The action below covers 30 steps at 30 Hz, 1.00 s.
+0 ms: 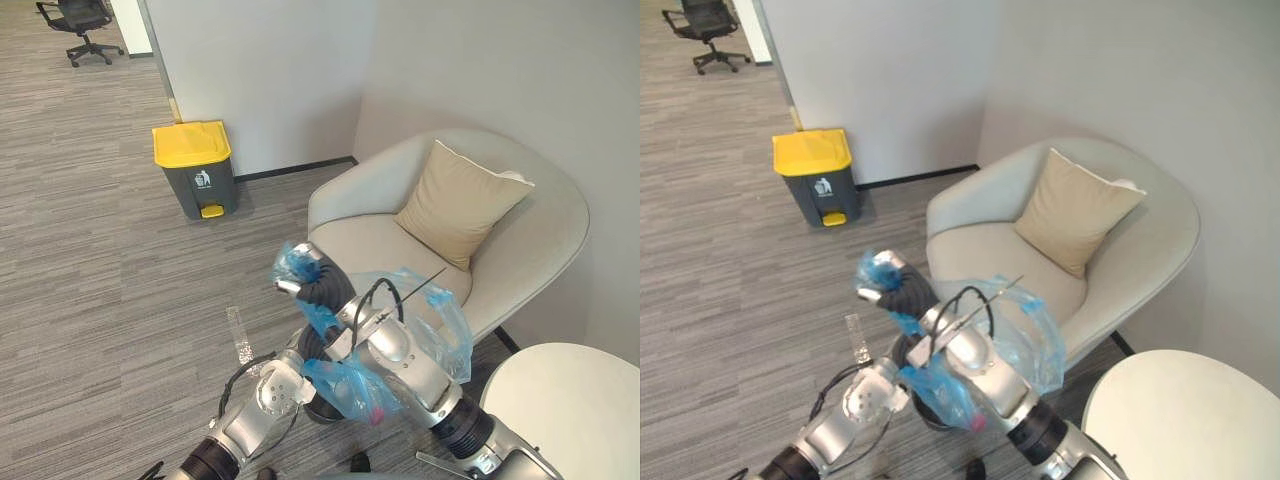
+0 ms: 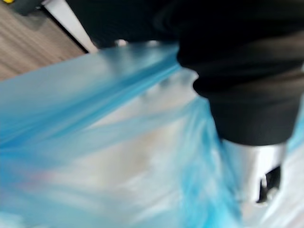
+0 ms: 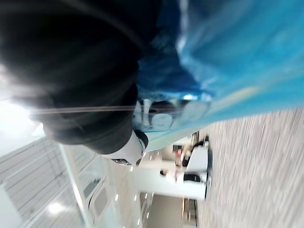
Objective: Gather rubbish on tea table into small bin, then transfer packed bag to large trash can.
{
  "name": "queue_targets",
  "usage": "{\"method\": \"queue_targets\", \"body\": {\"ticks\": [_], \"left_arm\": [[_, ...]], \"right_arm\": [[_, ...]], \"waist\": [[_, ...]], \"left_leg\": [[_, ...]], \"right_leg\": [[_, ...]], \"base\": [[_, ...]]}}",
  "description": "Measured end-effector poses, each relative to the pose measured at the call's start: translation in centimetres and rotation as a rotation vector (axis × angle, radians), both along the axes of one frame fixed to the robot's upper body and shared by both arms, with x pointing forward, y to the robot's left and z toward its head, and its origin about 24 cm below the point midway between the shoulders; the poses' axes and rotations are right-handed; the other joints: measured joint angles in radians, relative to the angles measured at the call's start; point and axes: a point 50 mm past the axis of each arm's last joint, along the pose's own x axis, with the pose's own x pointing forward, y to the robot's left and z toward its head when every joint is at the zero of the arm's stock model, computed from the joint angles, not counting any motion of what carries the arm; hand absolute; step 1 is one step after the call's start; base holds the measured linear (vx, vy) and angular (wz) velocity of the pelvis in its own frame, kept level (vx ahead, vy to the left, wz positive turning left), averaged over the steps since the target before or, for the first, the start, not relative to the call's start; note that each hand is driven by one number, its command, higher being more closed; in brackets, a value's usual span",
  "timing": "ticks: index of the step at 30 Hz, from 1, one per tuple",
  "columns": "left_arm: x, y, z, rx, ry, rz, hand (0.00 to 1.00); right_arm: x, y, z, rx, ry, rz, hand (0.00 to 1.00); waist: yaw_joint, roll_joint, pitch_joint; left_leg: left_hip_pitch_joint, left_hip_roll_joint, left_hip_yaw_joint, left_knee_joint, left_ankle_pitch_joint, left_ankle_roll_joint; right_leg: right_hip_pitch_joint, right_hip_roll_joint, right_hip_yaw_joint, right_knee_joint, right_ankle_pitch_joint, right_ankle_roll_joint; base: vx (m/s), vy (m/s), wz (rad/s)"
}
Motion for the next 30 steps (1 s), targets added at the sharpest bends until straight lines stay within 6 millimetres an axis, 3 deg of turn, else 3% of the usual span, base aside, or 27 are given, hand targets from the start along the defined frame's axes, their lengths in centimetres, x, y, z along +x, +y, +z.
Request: {"method": "queue_targets", "body": {"ticks": [1, 12, 19, 23, 29, 30], "left_arm": [[0.0, -0.2, 0.0, 0.005, 0.000, -0.001, 1.00], [0.9, -0.6, -0.3, 0.029, -0.033, 0.063, 1.00], [1.4, 0.3, -0.3, 0.014, -0.021, 0.131, 1.00], [1.6, 0.9, -0.3, -0.016, -0.004, 0.181, 1.00], [1.0, 2.7, -0.8, -0.065, 0.040, 0.282, 1.00], [0.9, 2.8, -0.9, -0.070, 0.046, 0.288, 1.00]], "right_arm": [[0.0, 0.3, -0.2, -0.005, 0.011, 0.007, 1.00], [-0.2, 1.0, -0.5, 0.026, 0.078, 0.053, 1.00], [-0.2, 0.9, -0.6, 0.033, 0.081, 0.048, 1.00], [-0.2, -0.2, -1.7, 0.011, 0.085, -0.032, 1.00], [0.8, -4.1, -4.5, -0.142, 0.068, -0.273, 1.00], [0.9, -4.3, -4.5, -0.155, 0.057, -0.291, 0.00]], "waist": [[0.000, 0.000, 0.000], [-0.002, -0.001, 0.000], [-0.004, -0.001, 0.000], [-0.004, -0.001, 0.000], [-0.005, -0.001, 0.000], [-0.004, 0.000, 0.000]], "left_leg": [[0.000, 0.000, 0.000, 0.000, 0.000, 0.000], [0.013, 0.001, 0.018, 0.000, -0.002, -0.003], [0.014, 0.001, 0.025, 0.000, -0.002, -0.003], [0.014, 0.001, 0.025, 0.000, -0.003, -0.003], [0.016, 0.001, 0.025, -0.001, -0.012, -0.015], [0.016, 0.001, 0.025, -0.001, -0.012, -0.015]], "right_leg": [[0.000, 0.000, 0.000, 0.000, 0.000, 0.000], [-0.002, 0.004, 0.019, -0.001, 0.002, -0.002], [-0.004, 0.004, 0.026, -0.002, 0.004, -0.001], [-0.002, 0.002, 0.027, -0.002, 0.004, 0.000], [-0.001, -0.001, 0.028, -0.001, 0.002, 0.003], [-0.001, 0.000, 0.028, -0.001, 0.002, 0.003]], "base": [[0.00, 0.000, 0.00], [-0.01, -0.006, -0.05], [0.00, -0.004, -0.02], [0.00, 0.000, 0.00], [0.00, 0.000, 0.00], [0.00, 0.000, 0.00]]}}
